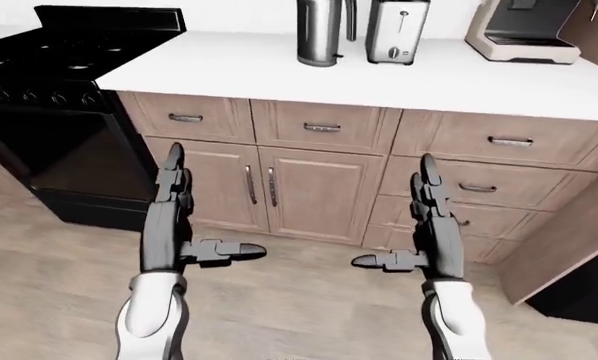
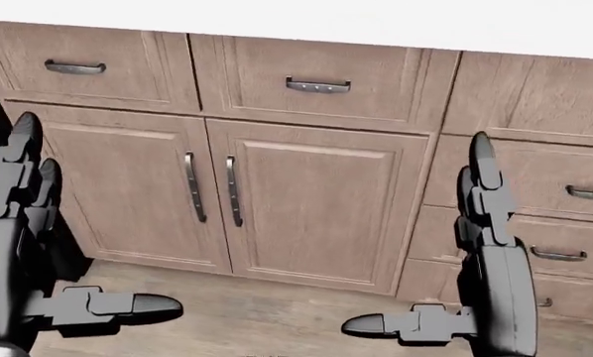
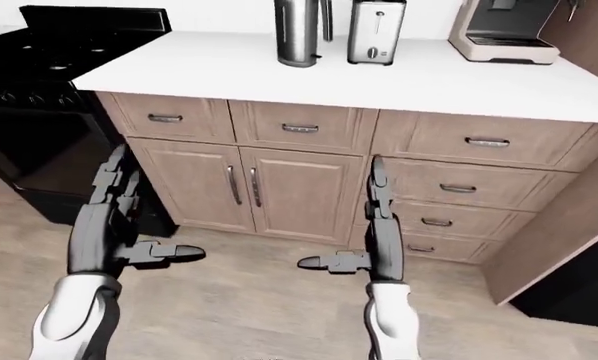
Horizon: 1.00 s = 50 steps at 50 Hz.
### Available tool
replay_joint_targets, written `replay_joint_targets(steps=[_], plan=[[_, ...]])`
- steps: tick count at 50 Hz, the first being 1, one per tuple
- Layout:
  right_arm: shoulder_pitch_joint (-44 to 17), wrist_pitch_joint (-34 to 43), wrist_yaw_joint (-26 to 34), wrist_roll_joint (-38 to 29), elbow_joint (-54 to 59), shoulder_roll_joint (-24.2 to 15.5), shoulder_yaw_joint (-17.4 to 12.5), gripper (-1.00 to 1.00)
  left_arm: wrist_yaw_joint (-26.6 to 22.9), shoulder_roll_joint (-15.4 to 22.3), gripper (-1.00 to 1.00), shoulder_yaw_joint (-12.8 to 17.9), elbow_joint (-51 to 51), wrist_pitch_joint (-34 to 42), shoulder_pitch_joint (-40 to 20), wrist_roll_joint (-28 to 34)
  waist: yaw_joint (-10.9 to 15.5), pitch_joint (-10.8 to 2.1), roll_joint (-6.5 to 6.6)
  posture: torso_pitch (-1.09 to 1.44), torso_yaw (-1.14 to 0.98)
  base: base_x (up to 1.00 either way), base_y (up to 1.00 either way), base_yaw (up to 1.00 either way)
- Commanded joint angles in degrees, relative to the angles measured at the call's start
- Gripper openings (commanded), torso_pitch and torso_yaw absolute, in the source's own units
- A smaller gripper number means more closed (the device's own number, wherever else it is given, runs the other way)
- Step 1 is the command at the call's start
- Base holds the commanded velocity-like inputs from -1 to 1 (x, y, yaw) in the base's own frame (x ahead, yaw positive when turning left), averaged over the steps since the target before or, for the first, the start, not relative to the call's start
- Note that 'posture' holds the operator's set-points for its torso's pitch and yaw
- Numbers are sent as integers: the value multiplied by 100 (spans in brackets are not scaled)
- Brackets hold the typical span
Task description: Press down the lever to turn on the electric kettle.
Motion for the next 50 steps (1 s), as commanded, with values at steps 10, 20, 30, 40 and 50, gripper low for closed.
replay_joint_targets(steps=[10, 20, 30, 40, 50], plan=[[-135, -183, -122, -65, -236, -29, -79, 100, -26, -4, 100, -60, -245, -225, -98, -19, -38, -14, -366, 0, 0, 0, 2, 10], [-136, -234, -57, -3, -288, -34, -61, 100, -25, -6, 100, -64, -233, -240, -103, -17, -161, -163, -176, 0, 0, 0, 0, 0], [-107, -311, -45, -41, -317, -34, -47, 100, -19, -1, 100, -52, -244, -243, -120, -28, -158, -302, -170, 0, 0, 3, 0, 0], [-101, -351, -28, -48, -334, -35, -54, 100, -37, 1, 100, -67, -311, -185, -124, -4, -175, -22, -221, 0, 0, 15, 0, 0], [-107, -360, -33, -64, -321, -32, -50, 100, -27, -7, 100, -57, -294, -184, -124, -16, -106, 0, 65, 0, 0, 15, 0, 0]])
